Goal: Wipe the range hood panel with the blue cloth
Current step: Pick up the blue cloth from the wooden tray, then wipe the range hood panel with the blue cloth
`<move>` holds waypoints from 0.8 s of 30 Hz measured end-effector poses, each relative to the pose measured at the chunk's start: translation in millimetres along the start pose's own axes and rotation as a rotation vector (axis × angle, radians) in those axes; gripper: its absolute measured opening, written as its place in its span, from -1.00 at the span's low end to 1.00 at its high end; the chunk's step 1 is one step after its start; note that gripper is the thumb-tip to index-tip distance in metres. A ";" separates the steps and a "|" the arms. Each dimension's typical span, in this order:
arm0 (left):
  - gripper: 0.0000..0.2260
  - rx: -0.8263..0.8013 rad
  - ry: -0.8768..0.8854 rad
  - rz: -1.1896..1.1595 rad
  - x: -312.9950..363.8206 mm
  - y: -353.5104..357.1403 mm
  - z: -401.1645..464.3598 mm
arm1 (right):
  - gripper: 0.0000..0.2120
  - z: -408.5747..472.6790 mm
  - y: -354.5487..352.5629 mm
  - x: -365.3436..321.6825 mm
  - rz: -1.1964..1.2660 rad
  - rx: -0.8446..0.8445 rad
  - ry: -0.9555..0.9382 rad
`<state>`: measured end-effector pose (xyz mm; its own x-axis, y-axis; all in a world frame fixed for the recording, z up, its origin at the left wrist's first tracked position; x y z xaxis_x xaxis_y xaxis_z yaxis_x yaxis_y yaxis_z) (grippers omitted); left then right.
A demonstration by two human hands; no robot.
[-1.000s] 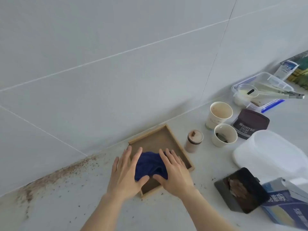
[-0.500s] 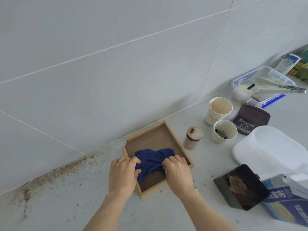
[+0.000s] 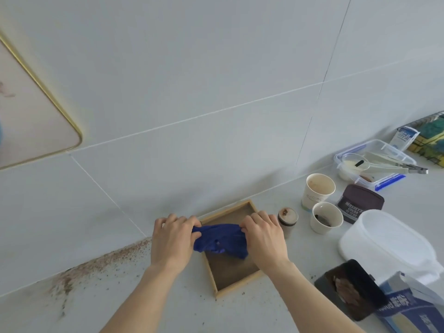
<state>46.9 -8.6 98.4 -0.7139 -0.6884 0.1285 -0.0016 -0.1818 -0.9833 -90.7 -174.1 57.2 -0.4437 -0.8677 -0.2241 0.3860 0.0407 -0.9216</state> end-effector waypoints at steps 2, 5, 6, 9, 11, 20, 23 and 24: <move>-0.92 0.045 -0.009 0.010 -8.1 -18.6 -1.0 | -0.71 7.1 -15.3 -12.3 0.006 0.043 -0.040; -0.95 0.124 -0.030 0.037 -25.7 -45.5 -4.5 | -0.68 17.7 -37.6 -34.4 0.020 0.099 -0.099; -0.94 0.145 -0.037 0.045 -31.4 -55.0 -6.1 | -0.66 20.8 -44.4 -42.8 0.021 0.113 -0.116; -0.95 0.203 -0.052 0.057 -47.3 -83.2 -13.3 | -0.66 29.8 -63.2 -68.5 0.026 0.164 -0.161; -0.98 0.237 -0.054 0.055 -59.2 -101.5 -20.7 | -0.66 35.5 -73.9 -85.7 0.015 0.192 -0.183; -0.89 0.330 -0.119 0.081 -121.3 -182.1 -64.1 | -0.63 50.1 -120.0 -178.9 -0.003 0.318 -0.303; -0.87 0.352 -0.137 0.099 -140.5 -205.4 -78.0 | -0.63 50.9 -137.4 -209.4 0.008 0.354 -0.327; -0.87 0.366 -0.142 0.103 -146.4 -213.0 -82.4 | -0.64 51.4 -143.0 -218.7 0.014 0.361 -0.335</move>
<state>94.1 188.8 278.4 -0.5937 -0.8013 0.0734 0.3326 -0.3275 -0.8844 -7.3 -15.6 254.3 -0.1754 -0.9822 -0.0667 0.6720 -0.0699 -0.7373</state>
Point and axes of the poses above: each hand's wrist, its own z-axis towards the middle knuckle, its own y-axis out of the palm, x = y × z, the point moved 3 cm from there along z, towards the middle knuckle, and after that the axes turned 2 degrees about x, right-handed, at the moved point
